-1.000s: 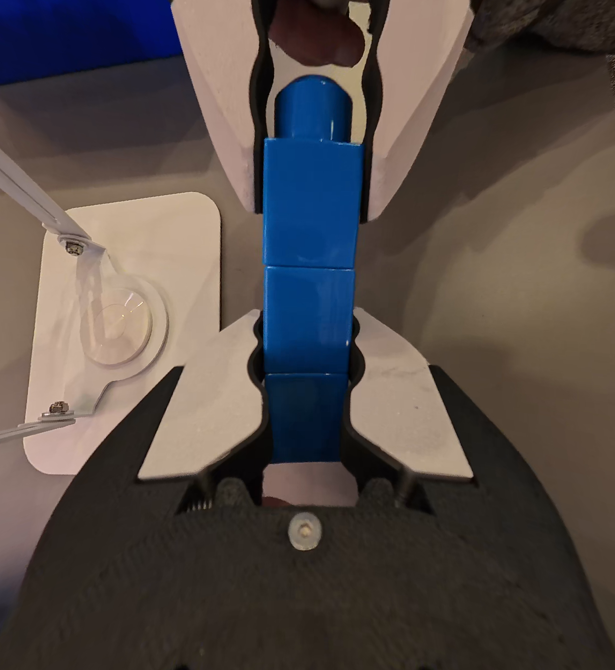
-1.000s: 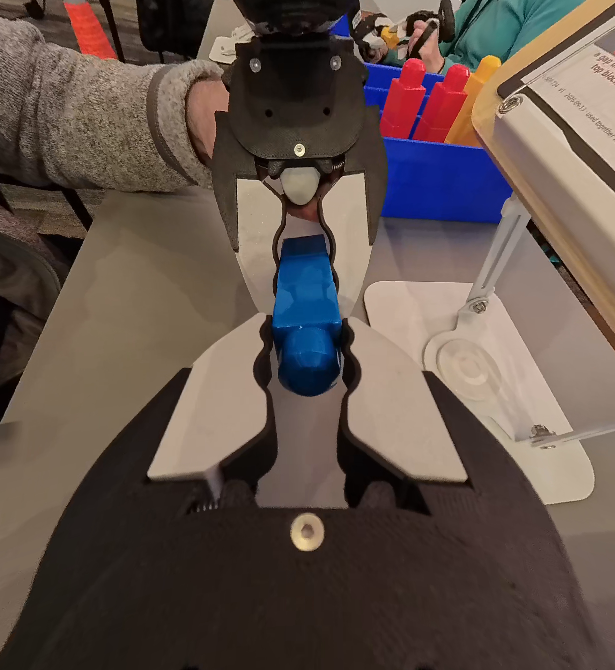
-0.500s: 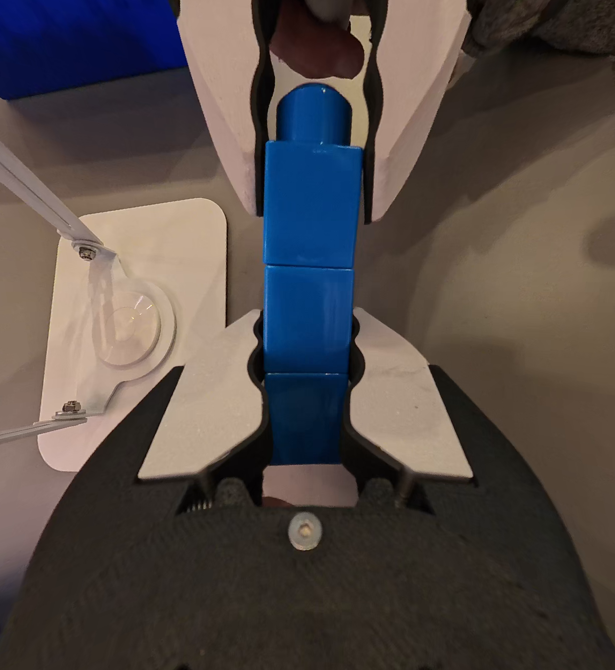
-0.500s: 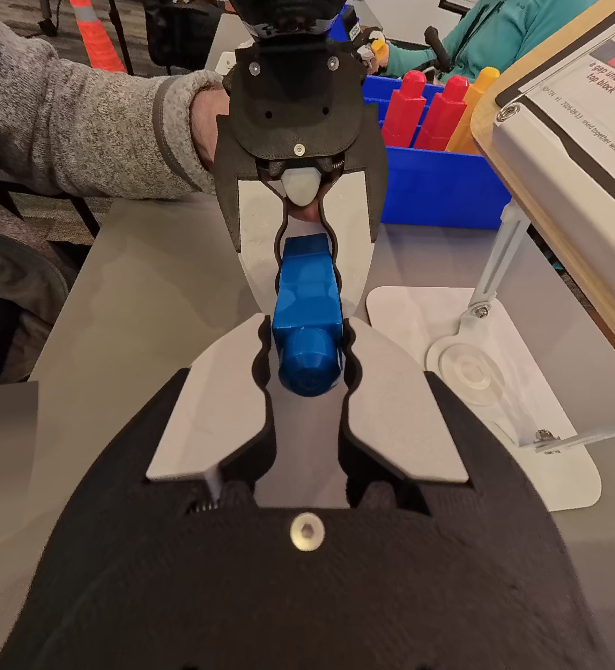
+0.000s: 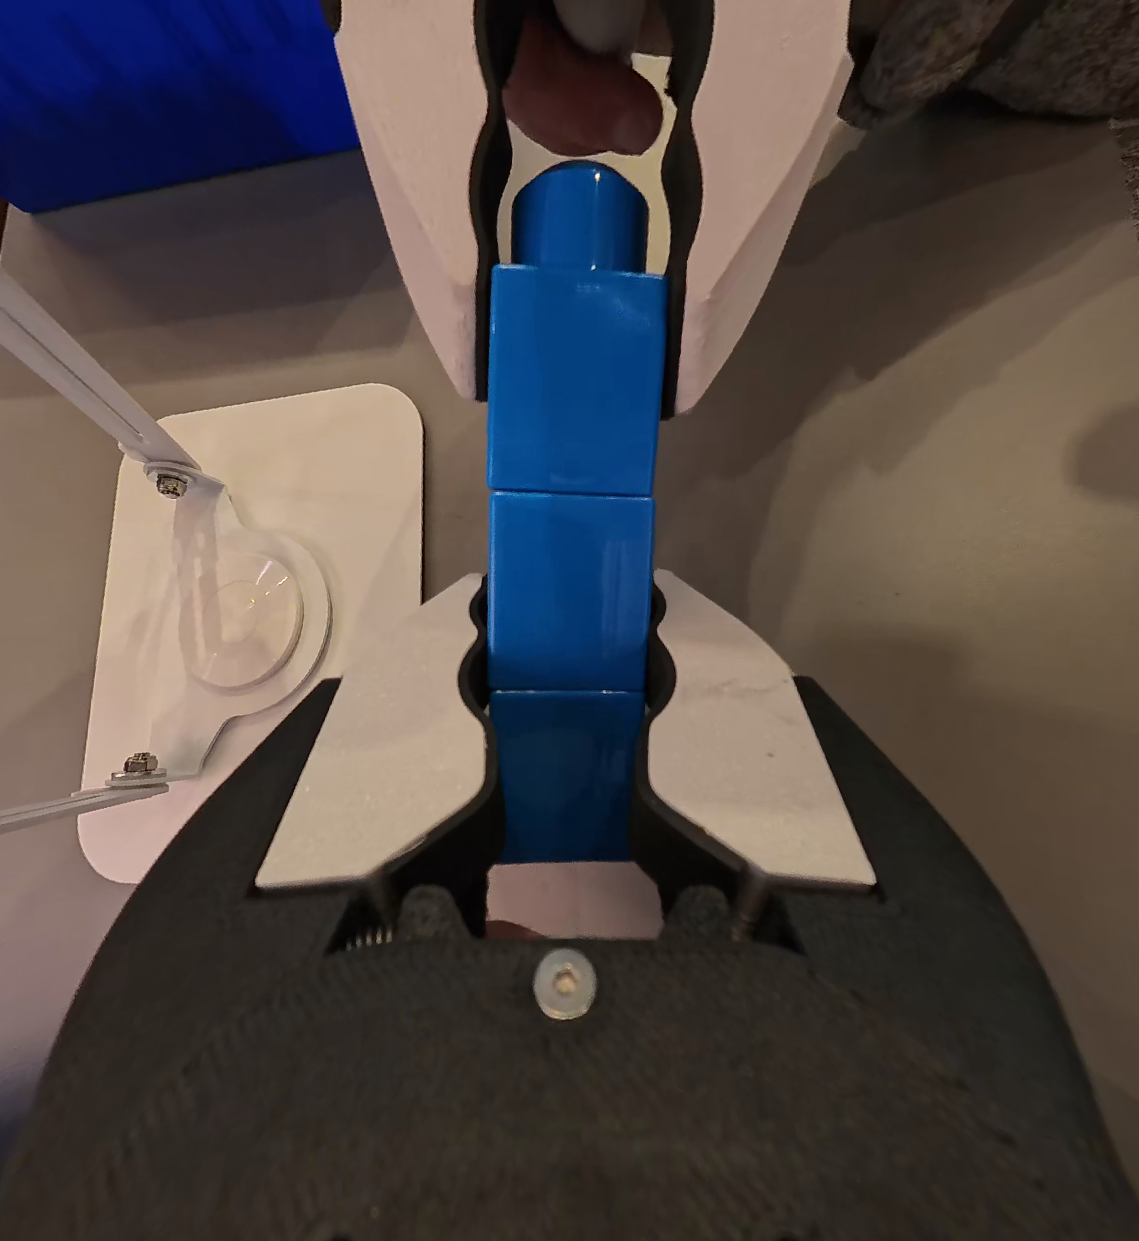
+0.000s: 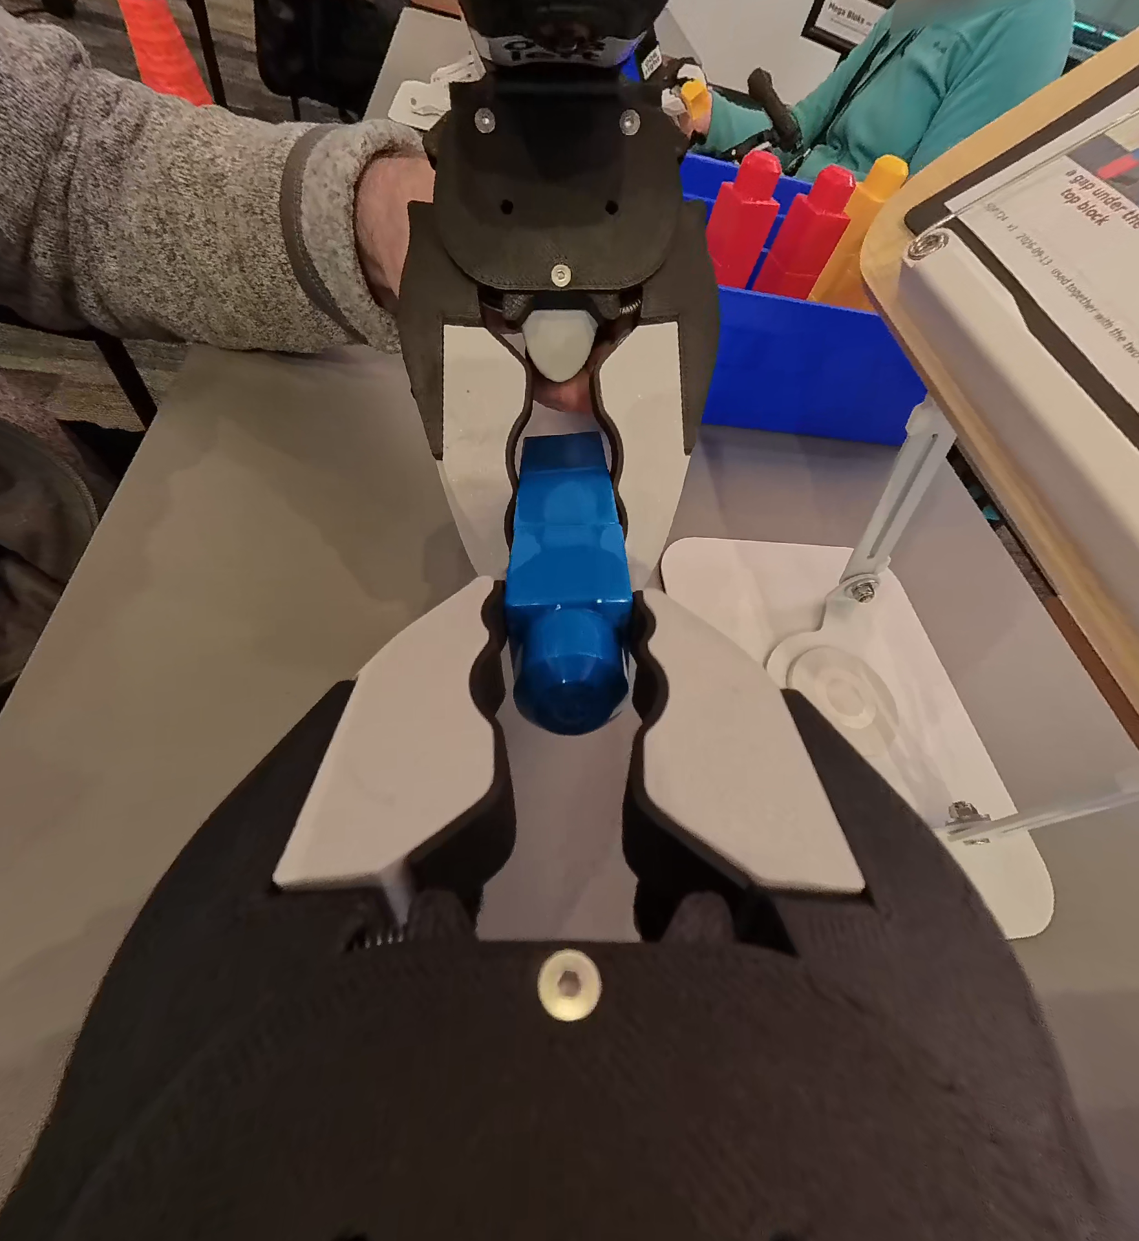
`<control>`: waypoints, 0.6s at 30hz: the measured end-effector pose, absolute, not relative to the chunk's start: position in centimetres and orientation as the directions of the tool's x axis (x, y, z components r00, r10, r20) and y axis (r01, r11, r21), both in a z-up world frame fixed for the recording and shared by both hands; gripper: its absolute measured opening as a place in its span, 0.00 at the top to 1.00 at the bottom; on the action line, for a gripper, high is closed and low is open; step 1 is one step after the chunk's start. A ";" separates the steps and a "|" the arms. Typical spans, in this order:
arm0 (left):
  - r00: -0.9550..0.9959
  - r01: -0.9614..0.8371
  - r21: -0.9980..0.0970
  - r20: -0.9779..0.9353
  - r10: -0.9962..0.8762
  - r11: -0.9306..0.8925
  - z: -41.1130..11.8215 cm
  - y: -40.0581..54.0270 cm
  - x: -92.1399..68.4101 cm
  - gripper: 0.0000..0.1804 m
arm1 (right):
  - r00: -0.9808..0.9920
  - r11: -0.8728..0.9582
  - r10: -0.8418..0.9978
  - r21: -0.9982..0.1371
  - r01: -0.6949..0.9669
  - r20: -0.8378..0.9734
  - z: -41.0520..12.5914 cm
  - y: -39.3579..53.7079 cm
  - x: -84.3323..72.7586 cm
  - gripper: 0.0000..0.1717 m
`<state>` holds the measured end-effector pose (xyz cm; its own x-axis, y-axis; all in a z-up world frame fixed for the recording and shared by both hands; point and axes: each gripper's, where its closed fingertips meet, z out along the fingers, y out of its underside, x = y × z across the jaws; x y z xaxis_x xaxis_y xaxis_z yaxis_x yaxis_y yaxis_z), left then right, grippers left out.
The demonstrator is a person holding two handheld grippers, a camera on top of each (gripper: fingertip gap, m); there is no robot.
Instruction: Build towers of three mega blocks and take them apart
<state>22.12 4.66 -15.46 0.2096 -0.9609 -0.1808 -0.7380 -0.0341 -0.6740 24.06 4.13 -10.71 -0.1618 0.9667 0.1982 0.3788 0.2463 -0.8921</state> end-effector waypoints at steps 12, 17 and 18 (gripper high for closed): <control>0.228 -0.740 -0.673 -0.223 -0.948 -0.020 -15.0 5.3 21.1 0.77 | -0.127 0.224 0.973 -0.915 0.336 0.192 -9.3 4.6 24.8 0.79; 0.249 -0.731 -0.681 -0.221 -0.943 -0.034 -14.6 5.8 20.3 0.77 | -0.080 0.199 0.980 -0.940 0.278 0.183 -7.5 5.6 26.4 0.79; 0.254 -0.730 -0.682 -0.224 -0.941 -0.035 -14.5 5.8 20.2 0.77 | -0.066 0.209 0.978 -0.937 0.279 0.198 -7.2 5.8 26.8 0.79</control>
